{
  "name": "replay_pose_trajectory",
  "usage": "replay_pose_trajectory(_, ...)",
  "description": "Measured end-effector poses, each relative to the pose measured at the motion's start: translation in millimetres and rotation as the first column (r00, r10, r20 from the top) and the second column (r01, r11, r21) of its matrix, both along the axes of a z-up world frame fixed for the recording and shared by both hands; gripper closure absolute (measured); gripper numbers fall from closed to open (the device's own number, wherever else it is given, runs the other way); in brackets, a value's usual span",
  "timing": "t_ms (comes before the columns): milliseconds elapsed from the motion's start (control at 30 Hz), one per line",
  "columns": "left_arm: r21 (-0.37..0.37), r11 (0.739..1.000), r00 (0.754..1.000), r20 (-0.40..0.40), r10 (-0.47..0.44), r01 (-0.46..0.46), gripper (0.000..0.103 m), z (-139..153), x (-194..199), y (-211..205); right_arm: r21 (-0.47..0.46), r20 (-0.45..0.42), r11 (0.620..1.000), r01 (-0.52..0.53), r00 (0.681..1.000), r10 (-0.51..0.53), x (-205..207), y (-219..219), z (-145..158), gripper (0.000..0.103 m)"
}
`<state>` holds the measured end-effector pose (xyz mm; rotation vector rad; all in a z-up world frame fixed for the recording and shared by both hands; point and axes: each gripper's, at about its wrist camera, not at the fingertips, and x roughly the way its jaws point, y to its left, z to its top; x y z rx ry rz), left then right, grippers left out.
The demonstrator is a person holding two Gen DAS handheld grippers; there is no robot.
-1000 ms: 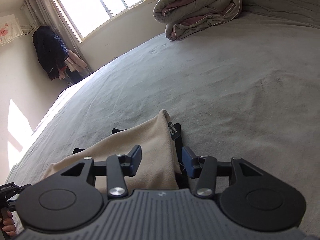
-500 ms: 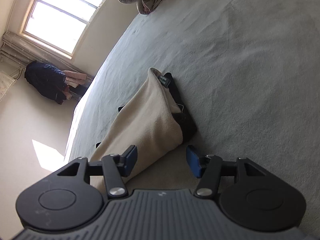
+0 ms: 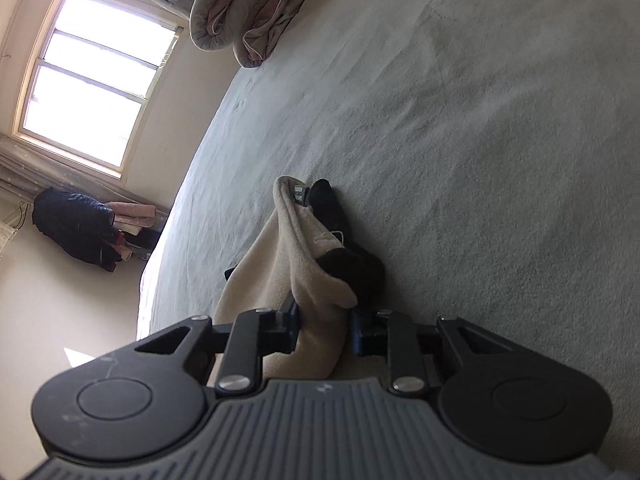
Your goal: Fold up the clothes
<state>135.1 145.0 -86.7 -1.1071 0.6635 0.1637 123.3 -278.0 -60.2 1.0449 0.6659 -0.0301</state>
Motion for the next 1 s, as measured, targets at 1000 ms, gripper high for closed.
replay_pose_trajectory(1000, -0.031, 0.991, 0.99, -0.044, -0.134, 0.133, 0.075, 13.1, -191.2, -1.0, -0.054, 0.019, 0.997, -0.057, 0.998, 0.059, -184.0, -26.2, 20.5, 0.079)
